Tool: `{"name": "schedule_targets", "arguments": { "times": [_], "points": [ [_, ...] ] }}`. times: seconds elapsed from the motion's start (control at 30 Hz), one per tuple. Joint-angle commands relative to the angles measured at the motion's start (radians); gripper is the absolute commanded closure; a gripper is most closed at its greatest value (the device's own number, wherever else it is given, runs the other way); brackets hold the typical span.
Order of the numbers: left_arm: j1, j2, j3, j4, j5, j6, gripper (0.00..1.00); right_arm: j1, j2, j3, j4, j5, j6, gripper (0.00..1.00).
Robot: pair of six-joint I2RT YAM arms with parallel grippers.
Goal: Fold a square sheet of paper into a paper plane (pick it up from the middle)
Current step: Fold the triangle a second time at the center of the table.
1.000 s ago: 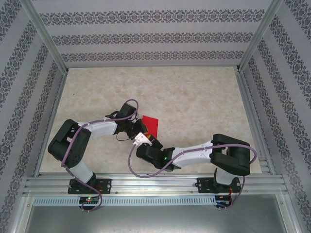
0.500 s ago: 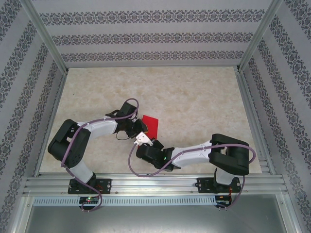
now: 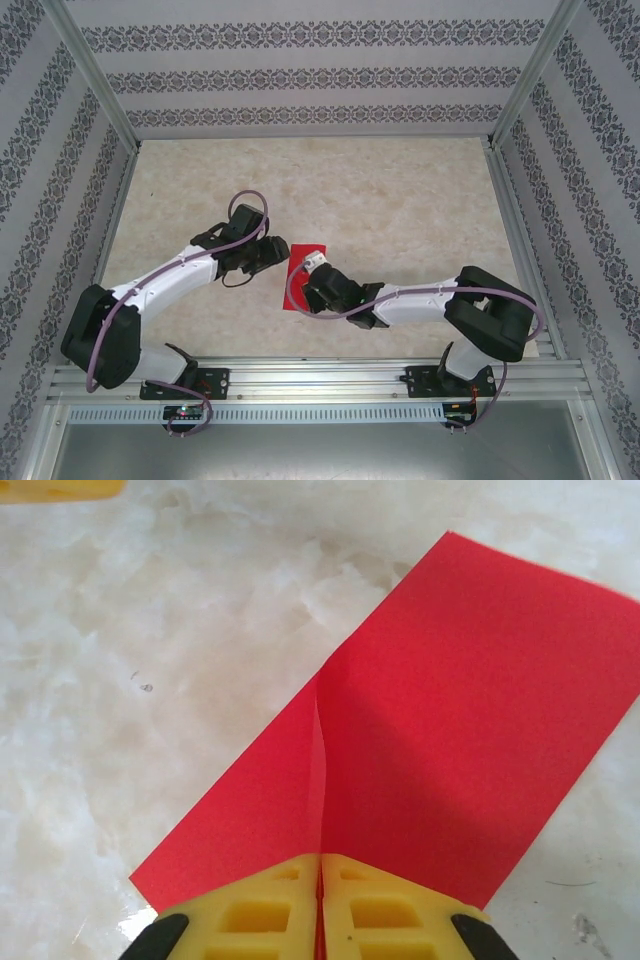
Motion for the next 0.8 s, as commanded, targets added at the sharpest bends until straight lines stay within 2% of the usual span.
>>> {"name": "schedule_targets", "arguments": {
  "times": [0.0,0.2,0.5,0.77],
  "points": [
    [-0.014,-0.028,-0.046,-0.003,0.001,0.034,0.46,-0.042,-0.033,-0.037,0.103,-0.207,0.087,0.9],
    [-0.013,-0.045,-0.101,0.095,0.109,0.04,0.47,-0.136,-0.007,-0.061,0.155,-0.384,0.144,0.88],
    [-0.016,-0.037,-0.15,0.172,0.187,0.019,0.49,-0.245,0.065,-0.054,0.158,-0.558,0.203,0.87],
    [-0.029,-0.003,-0.142,0.182,0.208,0.026,0.5,-0.277,0.091,-0.055,0.161,-0.586,0.215,0.86]
  ]
}}
